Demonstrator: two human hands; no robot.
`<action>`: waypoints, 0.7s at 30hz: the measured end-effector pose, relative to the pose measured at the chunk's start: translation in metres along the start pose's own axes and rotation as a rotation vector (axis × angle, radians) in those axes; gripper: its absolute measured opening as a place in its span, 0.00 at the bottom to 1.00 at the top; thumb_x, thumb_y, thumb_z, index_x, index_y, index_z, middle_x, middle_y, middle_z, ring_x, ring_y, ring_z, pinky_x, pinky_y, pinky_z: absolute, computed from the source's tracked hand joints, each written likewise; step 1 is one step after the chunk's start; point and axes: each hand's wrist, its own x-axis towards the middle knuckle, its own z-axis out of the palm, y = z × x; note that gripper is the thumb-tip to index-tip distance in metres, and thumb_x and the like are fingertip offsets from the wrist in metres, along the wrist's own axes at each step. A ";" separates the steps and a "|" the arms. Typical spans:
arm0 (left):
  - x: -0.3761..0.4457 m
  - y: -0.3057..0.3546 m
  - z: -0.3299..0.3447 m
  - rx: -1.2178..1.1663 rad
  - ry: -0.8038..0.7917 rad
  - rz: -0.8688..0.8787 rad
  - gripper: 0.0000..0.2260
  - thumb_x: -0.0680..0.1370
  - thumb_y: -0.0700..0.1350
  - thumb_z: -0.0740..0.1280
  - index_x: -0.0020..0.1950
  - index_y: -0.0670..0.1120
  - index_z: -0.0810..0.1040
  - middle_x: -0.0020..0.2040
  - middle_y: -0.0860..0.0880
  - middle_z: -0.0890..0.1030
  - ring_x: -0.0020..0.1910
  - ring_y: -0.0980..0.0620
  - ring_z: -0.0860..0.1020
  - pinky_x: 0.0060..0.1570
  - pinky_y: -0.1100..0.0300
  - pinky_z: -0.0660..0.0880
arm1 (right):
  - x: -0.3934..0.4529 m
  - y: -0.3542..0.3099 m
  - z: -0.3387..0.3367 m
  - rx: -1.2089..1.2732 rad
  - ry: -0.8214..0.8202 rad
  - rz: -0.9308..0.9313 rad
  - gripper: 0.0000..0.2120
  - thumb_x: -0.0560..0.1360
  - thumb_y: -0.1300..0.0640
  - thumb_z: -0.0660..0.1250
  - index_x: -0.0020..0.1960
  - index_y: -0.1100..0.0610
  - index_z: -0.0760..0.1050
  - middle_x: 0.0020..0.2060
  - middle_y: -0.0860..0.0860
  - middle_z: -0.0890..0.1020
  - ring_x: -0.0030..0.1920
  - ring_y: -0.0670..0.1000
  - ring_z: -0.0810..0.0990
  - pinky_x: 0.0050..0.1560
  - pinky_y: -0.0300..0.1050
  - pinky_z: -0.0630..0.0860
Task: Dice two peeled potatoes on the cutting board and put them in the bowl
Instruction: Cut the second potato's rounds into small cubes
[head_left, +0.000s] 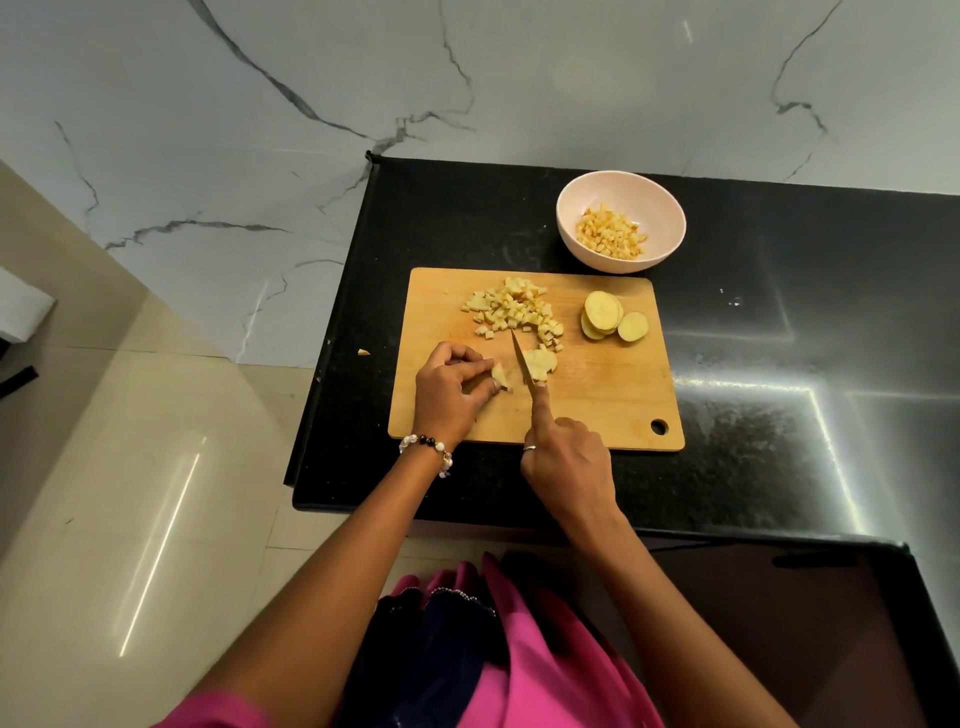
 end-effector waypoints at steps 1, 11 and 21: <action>0.000 0.000 -0.001 -0.004 0.007 -0.005 0.12 0.69 0.39 0.76 0.52 0.40 0.83 0.49 0.48 0.77 0.46 0.59 0.72 0.47 0.80 0.66 | -0.002 -0.002 0.000 0.020 -0.001 -0.008 0.29 0.80 0.56 0.53 0.78 0.55 0.46 0.44 0.58 0.79 0.42 0.59 0.77 0.35 0.47 0.66; 0.000 0.000 0.002 -0.007 0.057 -0.017 0.09 0.68 0.38 0.76 0.48 0.39 0.84 0.47 0.47 0.79 0.44 0.59 0.74 0.45 0.79 0.68 | -0.010 -0.013 0.003 0.028 -0.061 -0.037 0.29 0.80 0.56 0.53 0.78 0.56 0.46 0.46 0.58 0.79 0.42 0.58 0.76 0.36 0.46 0.63; 0.002 0.000 0.004 -0.037 0.033 -0.071 0.08 0.68 0.39 0.76 0.46 0.40 0.85 0.44 0.50 0.79 0.42 0.56 0.77 0.41 0.75 0.72 | 0.001 -0.019 0.005 -0.067 -0.089 -0.061 0.31 0.79 0.59 0.53 0.78 0.59 0.43 0.45 0.58 0.79 0.35 0.55 0.68 0.35 0.46 0.63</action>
